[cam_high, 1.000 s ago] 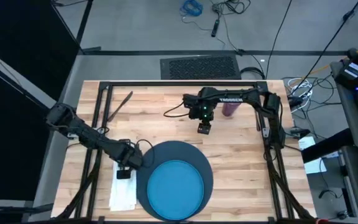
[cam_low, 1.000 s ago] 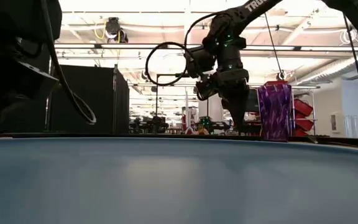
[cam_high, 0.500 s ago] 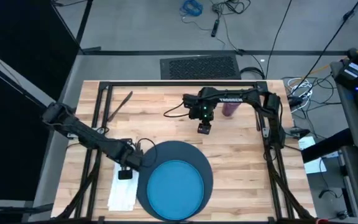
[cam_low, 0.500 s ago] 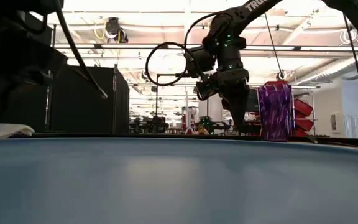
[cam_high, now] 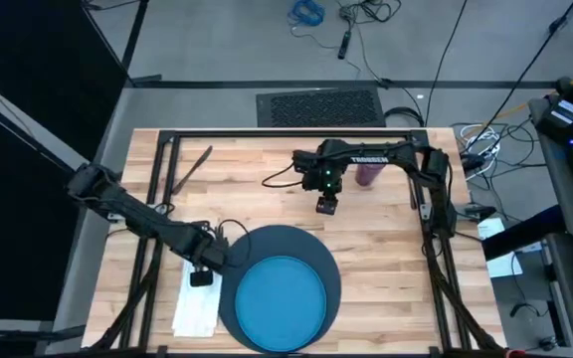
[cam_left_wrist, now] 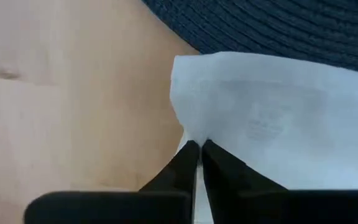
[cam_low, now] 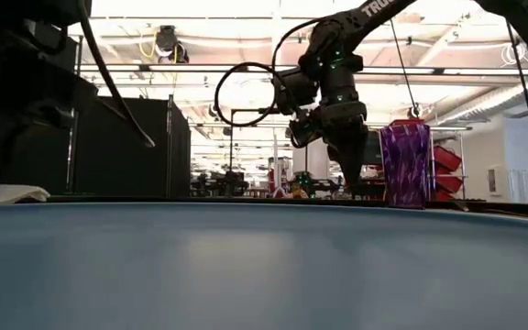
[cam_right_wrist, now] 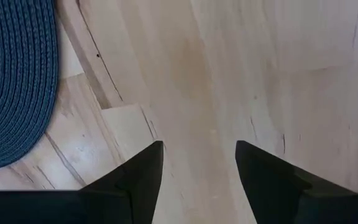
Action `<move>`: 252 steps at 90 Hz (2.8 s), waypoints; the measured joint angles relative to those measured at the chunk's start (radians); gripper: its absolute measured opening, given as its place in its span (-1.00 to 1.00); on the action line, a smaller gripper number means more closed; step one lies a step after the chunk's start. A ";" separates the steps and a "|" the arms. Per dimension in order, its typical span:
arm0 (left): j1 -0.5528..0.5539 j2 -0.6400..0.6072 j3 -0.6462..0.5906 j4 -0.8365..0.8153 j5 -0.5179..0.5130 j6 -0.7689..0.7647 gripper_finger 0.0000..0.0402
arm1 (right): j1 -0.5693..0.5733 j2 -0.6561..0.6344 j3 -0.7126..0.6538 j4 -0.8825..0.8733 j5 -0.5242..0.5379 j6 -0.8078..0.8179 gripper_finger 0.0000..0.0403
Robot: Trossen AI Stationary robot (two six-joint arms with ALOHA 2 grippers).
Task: Set table place
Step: Put the white napkin to the left side of the blue table mat, then put the fork on top of the white napkin
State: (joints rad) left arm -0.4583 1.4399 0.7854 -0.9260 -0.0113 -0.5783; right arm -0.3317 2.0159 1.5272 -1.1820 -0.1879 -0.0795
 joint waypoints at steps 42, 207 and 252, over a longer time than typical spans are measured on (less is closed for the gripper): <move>0.000 -0.007 0.029 -0.030 -0.019 -0.064 -0.25 | 0.000 0.000 0.000 -0.001 0.000 -0.007 -0.07; 0.120 -0.641 0.117 0.215 -1.048 0.330 -0.25 | 0.078 -0.763 -0.579 0.115 0.021 0.325 -0.07; 0.220 -0.615 0.118 0.213 -1.026 0.332 -0.25 | 0.005 -0.764 -0.726 -0.024 0.356 0.786 -0.07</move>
State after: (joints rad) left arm -0.2386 0.8246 0.9031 -0.7128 -1.0378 -0.2459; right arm -0.3268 1.2521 0.8009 -1.2064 0.1686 0.7068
